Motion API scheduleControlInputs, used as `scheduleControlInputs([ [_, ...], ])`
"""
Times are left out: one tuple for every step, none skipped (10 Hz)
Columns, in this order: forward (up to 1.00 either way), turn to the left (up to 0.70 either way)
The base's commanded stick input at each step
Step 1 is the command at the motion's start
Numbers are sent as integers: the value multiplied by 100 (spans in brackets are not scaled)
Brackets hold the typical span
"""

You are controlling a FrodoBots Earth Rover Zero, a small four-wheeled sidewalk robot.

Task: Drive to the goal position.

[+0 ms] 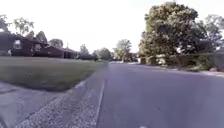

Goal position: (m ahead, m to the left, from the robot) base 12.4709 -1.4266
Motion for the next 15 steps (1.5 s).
scheduleControlInputs([
  [98,0],
  [97,0],
  [96,0],
  [95,0],
  [97,0],
  [97,0],
  [97,0],
  [96,0],
  [97,0],
  [96,0],
  [97,0],
  [96,0],
  [96,0],
  [96,0],
  [97,0],
])
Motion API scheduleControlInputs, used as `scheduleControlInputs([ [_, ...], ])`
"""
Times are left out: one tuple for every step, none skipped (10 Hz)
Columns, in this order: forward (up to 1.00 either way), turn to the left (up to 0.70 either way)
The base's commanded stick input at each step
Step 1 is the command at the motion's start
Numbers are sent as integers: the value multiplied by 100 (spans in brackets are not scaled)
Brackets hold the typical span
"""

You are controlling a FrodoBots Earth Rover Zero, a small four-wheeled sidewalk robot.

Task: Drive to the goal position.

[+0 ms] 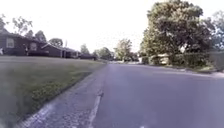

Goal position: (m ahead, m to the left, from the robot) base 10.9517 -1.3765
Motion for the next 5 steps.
scheduleControlInputs([
  [97,0],
  [96,0],
  [97,0],
  [97,0],
  [97,0],
])
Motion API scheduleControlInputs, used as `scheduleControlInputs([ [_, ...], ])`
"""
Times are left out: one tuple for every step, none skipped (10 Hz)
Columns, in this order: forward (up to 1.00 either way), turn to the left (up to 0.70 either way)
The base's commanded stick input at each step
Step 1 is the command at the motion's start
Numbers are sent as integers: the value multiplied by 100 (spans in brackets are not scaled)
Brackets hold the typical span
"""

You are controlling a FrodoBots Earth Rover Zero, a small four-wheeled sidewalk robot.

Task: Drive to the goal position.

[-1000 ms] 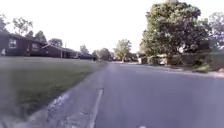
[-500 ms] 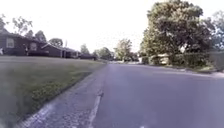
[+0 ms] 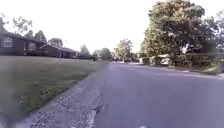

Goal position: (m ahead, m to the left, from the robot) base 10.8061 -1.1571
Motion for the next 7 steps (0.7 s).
scheduleControlInputs([
  [96,0],
  [96,0],
  [97,0],
  [97,0],
  [97,0],
  [97,0],
  [97,0],
])
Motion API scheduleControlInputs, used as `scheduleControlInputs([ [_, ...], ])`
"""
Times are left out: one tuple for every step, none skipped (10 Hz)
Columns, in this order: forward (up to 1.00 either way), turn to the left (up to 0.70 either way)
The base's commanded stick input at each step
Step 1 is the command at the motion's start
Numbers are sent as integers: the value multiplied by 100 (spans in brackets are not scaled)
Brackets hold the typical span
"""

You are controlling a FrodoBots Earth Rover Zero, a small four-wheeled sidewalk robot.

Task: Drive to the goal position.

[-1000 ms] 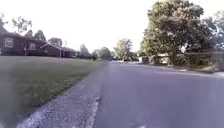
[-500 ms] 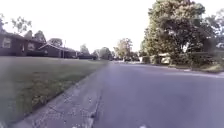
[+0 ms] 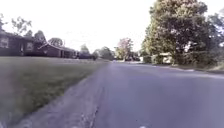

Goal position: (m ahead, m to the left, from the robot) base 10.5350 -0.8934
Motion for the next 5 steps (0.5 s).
scheduleControlInputs([
  [97,0],
  [98,0],
  [100,0],
  [100,-15],
  [100,-33],
])
